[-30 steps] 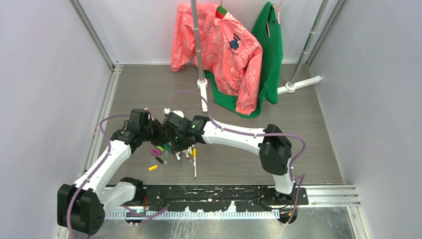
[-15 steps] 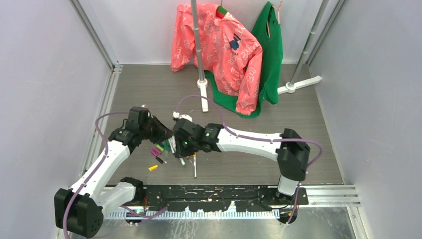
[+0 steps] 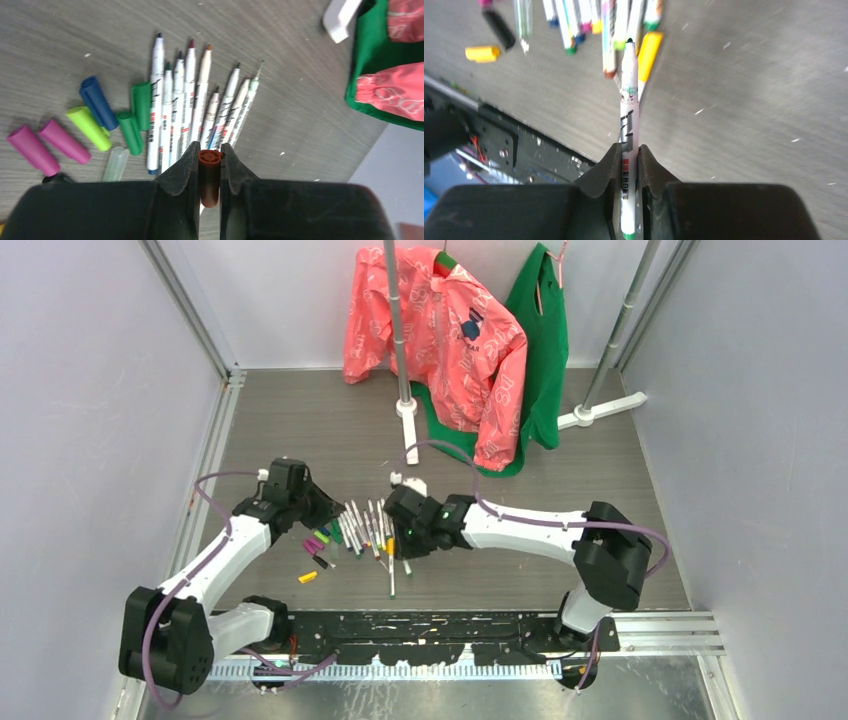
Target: Open the pen caps
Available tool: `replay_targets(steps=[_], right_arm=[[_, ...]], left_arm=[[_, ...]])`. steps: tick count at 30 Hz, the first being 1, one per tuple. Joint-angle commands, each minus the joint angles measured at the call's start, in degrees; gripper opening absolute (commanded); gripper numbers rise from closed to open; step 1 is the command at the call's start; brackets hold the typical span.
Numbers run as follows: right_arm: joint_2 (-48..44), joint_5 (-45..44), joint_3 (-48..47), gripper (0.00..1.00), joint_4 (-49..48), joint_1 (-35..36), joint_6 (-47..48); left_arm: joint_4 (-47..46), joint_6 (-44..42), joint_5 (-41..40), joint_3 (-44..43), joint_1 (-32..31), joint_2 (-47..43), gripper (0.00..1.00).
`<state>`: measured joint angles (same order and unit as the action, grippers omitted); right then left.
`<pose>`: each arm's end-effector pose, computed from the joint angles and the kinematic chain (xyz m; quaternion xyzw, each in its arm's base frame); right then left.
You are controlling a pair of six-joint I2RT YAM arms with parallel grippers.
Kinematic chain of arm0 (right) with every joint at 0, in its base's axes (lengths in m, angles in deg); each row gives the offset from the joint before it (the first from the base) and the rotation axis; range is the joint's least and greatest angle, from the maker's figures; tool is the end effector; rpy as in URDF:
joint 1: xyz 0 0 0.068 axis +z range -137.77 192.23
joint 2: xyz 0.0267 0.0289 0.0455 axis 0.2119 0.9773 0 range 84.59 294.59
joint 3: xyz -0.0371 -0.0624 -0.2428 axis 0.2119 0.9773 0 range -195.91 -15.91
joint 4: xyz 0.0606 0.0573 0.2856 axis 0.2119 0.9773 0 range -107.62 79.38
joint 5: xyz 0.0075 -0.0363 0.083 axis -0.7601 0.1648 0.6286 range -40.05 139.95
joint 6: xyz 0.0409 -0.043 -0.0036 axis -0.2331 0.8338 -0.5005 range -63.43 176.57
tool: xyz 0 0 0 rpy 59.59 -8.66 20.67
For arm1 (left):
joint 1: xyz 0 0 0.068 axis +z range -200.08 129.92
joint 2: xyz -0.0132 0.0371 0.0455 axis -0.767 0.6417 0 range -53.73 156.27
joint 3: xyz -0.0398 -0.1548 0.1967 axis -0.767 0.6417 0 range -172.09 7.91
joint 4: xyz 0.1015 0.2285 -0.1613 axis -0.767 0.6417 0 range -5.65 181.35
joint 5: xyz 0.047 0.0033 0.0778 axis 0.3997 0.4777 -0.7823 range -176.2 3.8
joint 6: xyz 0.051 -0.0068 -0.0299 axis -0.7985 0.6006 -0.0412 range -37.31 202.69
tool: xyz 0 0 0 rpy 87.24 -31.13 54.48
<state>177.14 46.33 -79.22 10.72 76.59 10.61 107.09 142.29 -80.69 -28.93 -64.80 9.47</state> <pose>0.1627 0.3326 0.1720 -0.1447 0.9489 0.2116 0.1843 0.2574 -0.0720 0.1705 -0.3417 0.8715 -0.2467 0.2508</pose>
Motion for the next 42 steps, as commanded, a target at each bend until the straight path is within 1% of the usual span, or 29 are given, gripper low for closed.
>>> replay_targets(steps=[1, 4, 7, 10, 13, 19, 21, 25, 26, 31, 38, 42], right_arm=[[0.4, -0.8, -6.7, 0.01, 1.0, -5.9, 3.2], [6.4, 0.4, -14.6, 0.01, 4.8, -8.9, 5.8], [12.7, 1.7, -21.0, 0.01, 7.8, -10.8, 8.1], [18.1, 2.5, -25.8, 0.02, 9.5, -12.3, 9.5], [22.3, 2.2, -28.7, 0.03, 10.2, -13.3, 10.4], [25.6, 2.0, -29.1, 0.03, 9.0, -14.6, 10.7], [26.5, 2.5, -29.0, 0.05, 8.7, -14.8, 10.7], [27.4, 2.8, -28.0, 0.12, 7.7, -14.8, 10.4], [27.7, 4.8, -27.8, 0.14, 7.5, -14.8, 10.3], [28.6, 6.0, -27.2, 0.24, 6.8, -14.8, 9.8], [28.4, 6.1, -27.0, 0.34, 7.1, -14.8, 9.7], [27.4, 5.2, -28.3, 0.36, 8.5, -14.8, 9.9]], left_arm=[[2.3, -0.4, -2.8, 0.6, 0.1, -2.2, 0.01], [7.3, -1.5, -4.7, -0.1, 0.1, -3.9, 0.05], [9.9, -1.8, -5.1, 0.6, 0.1, -5.5, 0.09], [10.3, -1.0, -6.8, 2.5, 0.2, -6.7, 0.13], [9.8, -0.5, -7.0, 3.8, 0.2, -7.0, 0.14], [9.7, -0.9, -7.3, 4.2, 0.2, -6.0, 0.15], [9.3, -0.6, -7.2, 4.8, 0.2, -5.9, 0.16], [8.7, 0.1, -7.3, 5.9, 0.2, -6.0, 0.22], [8.7, 0.2, -7.4, 6.2, 0.1, -5.9, 0.23], [8.4, 1.3, -7.4, 7.8, 0.2, -6.6, 0.29], [8.9, 2.2, -7.5, 7.8, 0.2, -7.7, 0.3], [10.7, 2.3, -7.8, 6.1, 0.2, -9.2, 0.3]])
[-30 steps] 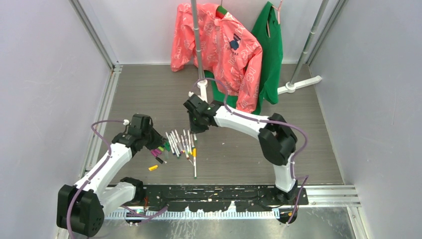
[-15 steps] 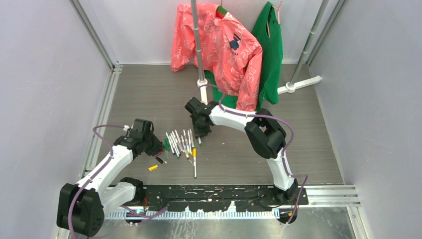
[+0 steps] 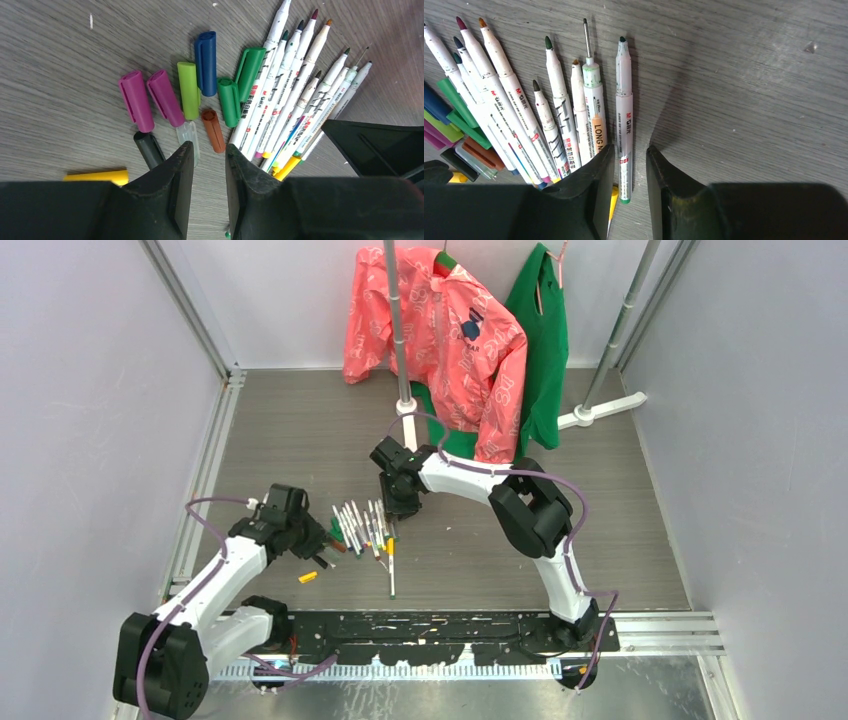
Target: Open the pen caps
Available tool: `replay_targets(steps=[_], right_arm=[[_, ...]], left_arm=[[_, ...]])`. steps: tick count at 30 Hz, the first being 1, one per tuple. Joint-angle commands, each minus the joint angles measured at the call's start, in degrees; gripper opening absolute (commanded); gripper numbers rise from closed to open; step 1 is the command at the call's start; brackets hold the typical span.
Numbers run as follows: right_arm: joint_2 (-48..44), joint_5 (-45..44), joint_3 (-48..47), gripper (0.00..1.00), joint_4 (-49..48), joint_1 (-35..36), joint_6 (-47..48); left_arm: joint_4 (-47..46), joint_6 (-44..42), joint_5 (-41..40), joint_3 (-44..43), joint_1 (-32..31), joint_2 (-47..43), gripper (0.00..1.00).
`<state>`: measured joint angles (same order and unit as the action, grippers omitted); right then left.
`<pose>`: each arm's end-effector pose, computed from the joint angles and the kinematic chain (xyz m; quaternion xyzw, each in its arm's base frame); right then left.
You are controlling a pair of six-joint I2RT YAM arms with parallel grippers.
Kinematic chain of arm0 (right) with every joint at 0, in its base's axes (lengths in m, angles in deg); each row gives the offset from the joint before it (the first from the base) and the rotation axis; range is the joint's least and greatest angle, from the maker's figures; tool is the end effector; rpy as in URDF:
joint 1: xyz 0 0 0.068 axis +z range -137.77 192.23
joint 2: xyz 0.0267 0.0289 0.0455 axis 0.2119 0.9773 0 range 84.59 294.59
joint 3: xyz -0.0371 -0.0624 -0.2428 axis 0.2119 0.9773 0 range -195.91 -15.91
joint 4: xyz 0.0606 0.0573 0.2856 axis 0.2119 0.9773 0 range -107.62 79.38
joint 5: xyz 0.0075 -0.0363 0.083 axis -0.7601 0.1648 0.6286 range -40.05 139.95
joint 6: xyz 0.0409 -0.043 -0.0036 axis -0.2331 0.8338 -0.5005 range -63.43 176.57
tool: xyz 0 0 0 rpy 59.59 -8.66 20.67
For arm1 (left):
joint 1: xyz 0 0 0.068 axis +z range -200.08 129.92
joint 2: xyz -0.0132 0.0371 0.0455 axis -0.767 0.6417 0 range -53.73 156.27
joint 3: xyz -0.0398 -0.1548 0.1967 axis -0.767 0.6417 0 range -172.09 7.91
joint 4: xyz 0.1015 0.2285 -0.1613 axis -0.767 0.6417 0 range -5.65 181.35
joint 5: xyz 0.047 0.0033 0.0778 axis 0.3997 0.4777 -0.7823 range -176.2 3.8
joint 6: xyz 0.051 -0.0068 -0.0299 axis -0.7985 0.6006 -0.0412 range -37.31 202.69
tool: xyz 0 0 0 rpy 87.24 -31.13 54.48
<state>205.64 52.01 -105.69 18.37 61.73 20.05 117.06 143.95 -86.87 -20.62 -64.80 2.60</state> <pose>0.3004 0.3542 0.1183 -0.1143 0.9736 0.1473 0.1321 0.2140 -0.0557 0.1351 -0.3834 0.8878 -0.1522 0.2040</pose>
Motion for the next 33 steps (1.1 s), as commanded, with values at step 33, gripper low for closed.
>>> replay_targets(steps=[33], right_arm=[[-11.8, -17.1, 12.2, 0.38, 4.2, 23.6, -16.7]], left_arm=[[12.1, -3.0, 4.0, -7.6, 0.2, -14.2, 0.32]])
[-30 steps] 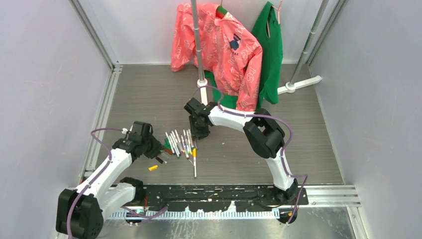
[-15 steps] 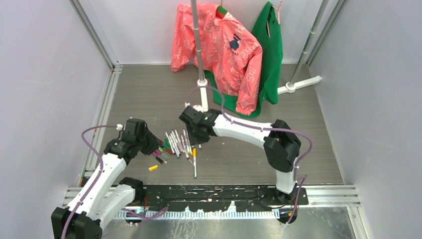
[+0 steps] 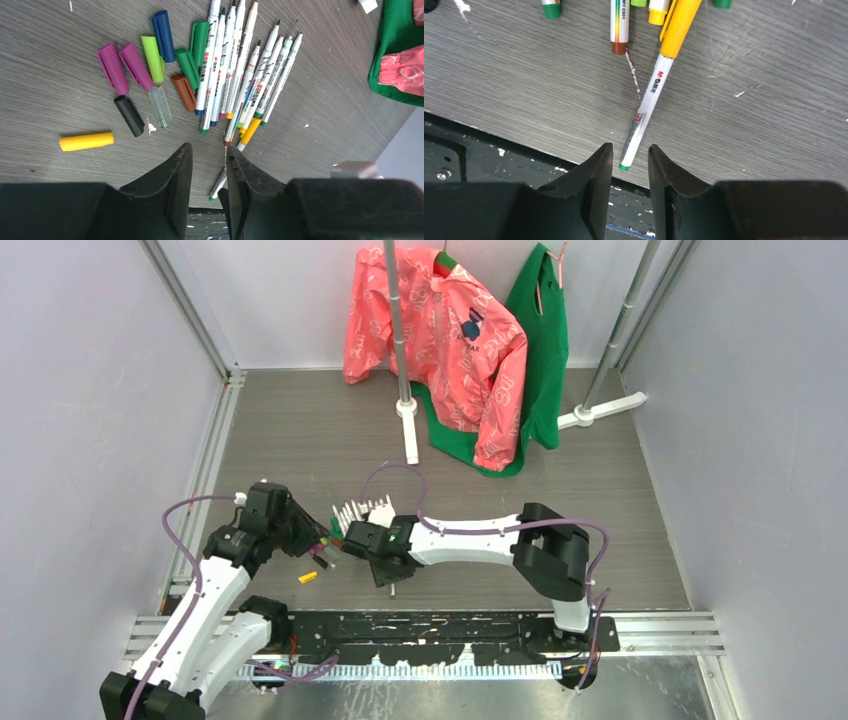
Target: Open the pen caps
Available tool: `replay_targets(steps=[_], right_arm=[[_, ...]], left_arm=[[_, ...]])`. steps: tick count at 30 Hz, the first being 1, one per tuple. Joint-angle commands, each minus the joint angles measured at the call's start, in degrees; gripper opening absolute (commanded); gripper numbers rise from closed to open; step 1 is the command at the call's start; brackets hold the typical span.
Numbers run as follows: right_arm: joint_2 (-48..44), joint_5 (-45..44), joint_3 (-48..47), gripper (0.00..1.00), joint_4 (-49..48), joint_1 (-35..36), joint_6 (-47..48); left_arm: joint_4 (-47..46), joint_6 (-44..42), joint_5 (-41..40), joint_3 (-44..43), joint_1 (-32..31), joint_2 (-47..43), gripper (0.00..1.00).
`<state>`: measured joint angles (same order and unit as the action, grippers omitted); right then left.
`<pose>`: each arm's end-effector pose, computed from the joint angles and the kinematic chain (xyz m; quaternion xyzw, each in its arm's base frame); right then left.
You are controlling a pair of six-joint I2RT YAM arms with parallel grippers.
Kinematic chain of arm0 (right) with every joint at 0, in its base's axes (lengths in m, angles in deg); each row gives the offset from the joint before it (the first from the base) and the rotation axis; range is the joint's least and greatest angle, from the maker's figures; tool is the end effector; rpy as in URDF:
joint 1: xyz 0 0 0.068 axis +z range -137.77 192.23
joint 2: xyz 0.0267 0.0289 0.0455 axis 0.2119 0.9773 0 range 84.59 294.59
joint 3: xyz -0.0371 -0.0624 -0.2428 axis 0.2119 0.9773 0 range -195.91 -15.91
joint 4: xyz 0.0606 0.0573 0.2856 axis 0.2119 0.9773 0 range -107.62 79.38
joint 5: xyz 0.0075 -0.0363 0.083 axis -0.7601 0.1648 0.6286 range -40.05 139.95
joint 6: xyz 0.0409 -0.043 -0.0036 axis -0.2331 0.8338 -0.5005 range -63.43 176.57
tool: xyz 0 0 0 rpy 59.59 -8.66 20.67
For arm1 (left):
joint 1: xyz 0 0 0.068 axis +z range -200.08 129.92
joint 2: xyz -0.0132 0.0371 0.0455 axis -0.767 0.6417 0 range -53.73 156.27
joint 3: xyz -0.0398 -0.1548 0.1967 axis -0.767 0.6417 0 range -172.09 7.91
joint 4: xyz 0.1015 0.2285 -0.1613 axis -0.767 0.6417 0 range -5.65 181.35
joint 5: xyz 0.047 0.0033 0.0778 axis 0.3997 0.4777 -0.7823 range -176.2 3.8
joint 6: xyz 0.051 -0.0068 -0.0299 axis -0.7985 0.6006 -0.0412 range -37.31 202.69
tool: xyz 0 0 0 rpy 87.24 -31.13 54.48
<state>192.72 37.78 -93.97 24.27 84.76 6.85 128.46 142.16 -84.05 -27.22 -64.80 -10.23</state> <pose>0.1310 0.3856 0.1444 -0.1779 0.9660 0.0859 0.1669 0.1965 -0.0533 0.2063 -0.3548 0.8778 -0.2081 0.2457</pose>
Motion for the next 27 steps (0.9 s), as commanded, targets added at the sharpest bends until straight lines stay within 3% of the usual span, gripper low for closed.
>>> replay_targets(steps=[1, 11, 20, 27], right_arm=[[1.5, -2.8, 0.5, 0.38, -1.9, 0.6, -3.7], [5.4, -3.7, 0.8, 0.36, -1.7, 0.7, -4.9], [2.5, -4.0, 6.9, 0.04, -1.4, 1.5, -8.5], [-3.8, -5.1, 7.8, 0.01, 0.3, 1.9, -7.5]], left_arm=[[0.8, -1.3, 1.2, -0.8, 0.1, -1.5, 0.32], [1.3, -1.7, 1.0, 0.3, 0.1, -3.3, 0.32], [1.0, -1.8, 1.5, -0.4, 0.2, -2.8, 0.33], [-3.0, -1.8, 5.8, 0.3, 0.1, -2.2, 0.38]])
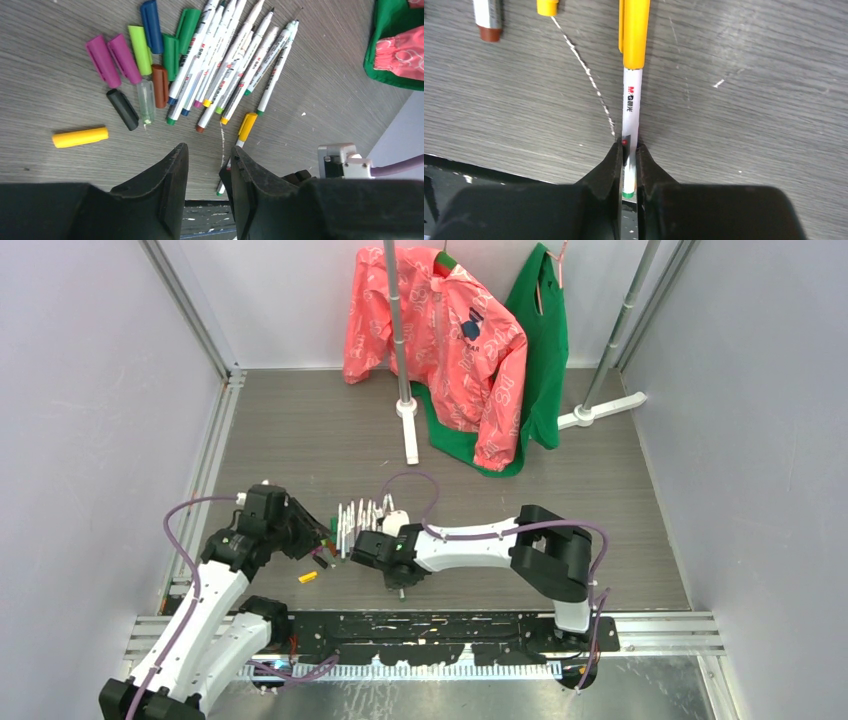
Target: Open the pen caps
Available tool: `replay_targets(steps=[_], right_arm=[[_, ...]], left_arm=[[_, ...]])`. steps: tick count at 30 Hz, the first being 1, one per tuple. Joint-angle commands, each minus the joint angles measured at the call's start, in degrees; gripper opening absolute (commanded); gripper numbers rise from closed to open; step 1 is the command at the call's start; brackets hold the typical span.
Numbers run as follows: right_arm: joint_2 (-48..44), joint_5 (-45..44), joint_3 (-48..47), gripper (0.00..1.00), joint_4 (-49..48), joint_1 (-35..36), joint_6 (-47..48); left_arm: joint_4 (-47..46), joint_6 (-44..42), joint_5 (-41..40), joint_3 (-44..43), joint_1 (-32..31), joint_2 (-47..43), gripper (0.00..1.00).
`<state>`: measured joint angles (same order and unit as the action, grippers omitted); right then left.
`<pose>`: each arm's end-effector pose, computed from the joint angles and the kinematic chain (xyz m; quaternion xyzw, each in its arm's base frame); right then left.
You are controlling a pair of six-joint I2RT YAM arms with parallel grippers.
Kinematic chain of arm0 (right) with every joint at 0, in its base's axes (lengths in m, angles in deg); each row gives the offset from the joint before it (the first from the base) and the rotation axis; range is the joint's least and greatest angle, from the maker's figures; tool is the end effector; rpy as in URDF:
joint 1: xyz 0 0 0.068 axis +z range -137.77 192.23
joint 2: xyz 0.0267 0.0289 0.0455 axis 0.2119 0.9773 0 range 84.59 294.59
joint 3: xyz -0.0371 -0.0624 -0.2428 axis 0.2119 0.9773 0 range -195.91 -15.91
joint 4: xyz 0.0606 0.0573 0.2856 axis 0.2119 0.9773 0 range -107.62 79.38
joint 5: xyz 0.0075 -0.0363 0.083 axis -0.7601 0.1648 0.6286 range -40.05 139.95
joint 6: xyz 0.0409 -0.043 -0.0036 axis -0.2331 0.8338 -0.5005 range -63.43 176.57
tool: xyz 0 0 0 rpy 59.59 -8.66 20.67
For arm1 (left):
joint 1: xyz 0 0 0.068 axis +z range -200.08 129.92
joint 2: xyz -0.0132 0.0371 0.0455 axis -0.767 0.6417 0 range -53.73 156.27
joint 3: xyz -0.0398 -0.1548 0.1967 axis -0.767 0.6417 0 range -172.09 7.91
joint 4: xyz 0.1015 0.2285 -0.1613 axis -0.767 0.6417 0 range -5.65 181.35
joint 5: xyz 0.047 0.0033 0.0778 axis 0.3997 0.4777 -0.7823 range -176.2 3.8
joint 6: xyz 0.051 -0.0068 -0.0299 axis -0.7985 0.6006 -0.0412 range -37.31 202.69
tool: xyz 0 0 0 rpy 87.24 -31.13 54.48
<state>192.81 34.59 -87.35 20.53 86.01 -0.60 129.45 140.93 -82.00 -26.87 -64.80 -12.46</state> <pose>0.1198 0.3705 0.1116 -0.1245 0.9747 0.0632 0.1744 0.1905 -0.0534 0.2099 -0.3386 0.8810 -0.2233 0.2437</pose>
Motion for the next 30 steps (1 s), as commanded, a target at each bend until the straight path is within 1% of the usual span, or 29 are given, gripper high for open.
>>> replay_targets(steps=[1, 6, 13, 20, 30], right_arm=[[-4.5, -1.8, 1.2, 0.01, 4.0, 0.7, 0.1], [-8.6, -0.2, 0.8, 0.01, 2.7, 0.9, 0.8], [-10.7, 3.7, -1.1, 0.01, 0.0, 1.2, 1.9], [-8.5, 7.4, -6.0, 0.01, -1.5, 1.3, 4.0], [-5.3, 8.9, -12.7, 0.01, -0.7, 1.3, 5.4]], left_arm=[[-5.3, -0.3, 4.4, 0.4, 0.2, 0.1, 0.38], [-11.7, 0.1, 11.1, 2.0, 0.2, 1.7, 0.39], [-18.0, 0.1, 17.3, 3.1, 0.0, 4.9, 0.4], [-23.2, 0.1, 22.6, 3.9, -0.1, 8.2, 0.41], [-23.8, -1.9, 24.6, 4.2, -0.3, 9.8, 0.41]])
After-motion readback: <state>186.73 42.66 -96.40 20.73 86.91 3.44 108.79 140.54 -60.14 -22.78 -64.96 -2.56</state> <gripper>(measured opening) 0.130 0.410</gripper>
